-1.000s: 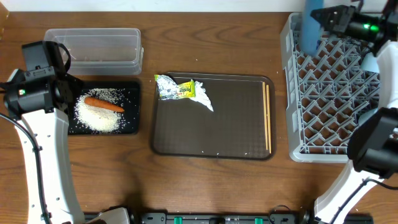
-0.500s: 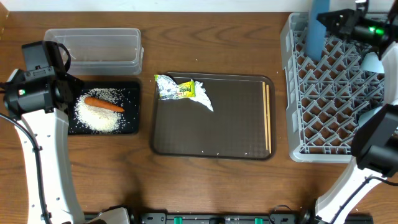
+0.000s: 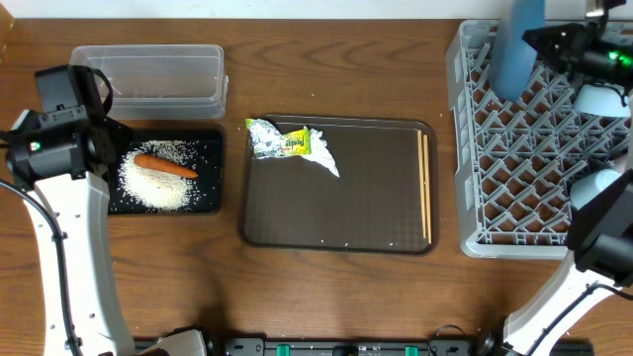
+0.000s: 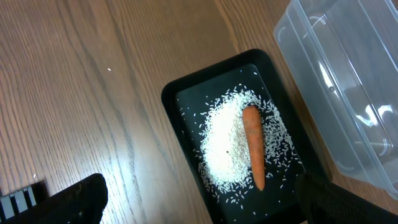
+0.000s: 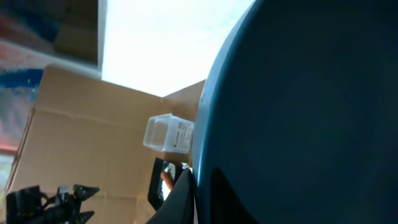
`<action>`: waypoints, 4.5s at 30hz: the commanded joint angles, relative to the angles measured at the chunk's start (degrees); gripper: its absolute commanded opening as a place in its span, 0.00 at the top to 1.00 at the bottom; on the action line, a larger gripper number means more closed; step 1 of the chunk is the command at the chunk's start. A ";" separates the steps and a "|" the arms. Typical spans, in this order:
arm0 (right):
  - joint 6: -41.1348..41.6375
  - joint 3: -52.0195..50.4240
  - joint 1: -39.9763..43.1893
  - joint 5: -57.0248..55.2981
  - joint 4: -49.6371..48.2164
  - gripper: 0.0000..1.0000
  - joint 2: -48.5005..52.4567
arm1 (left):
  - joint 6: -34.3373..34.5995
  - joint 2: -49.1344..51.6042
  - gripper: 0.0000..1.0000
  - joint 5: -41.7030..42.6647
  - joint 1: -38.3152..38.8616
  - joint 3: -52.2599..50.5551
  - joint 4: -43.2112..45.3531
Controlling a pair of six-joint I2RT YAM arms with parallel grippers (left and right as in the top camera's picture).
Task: Sort waste into correct bins and load items into the dishwasher rack
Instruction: 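Lower the blue bowl into the back of the dish rack and release, then move the right gripper back over the chopsticks on the brown tray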
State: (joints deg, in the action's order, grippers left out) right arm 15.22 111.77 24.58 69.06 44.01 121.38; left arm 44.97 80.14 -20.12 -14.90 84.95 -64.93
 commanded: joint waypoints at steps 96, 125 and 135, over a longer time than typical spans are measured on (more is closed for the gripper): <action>10.47 -30.95 -63.01 -68.76 -8.61 0.04 -17.27 | -0.17 0.07 0.00 -1.51 -0.04 0.46 -0.22; 5.44 -22.58 -46.62 -66.05 15.87 0.01 -29.83 | -0.17 0.07 0.00 -1.51 -0.04 0.46 -0.22; 12.90 -36.00 -47.45 -75.89 11.52 0.03 -27.36 | -0.17 0.07 0.01 -1.51 -0.04 0.46 -0.22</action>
State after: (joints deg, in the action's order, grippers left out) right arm 24.12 79.29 -22.92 -3.09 57.30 93.03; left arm 44.97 80.14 -20.14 -14.90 84.95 -64.90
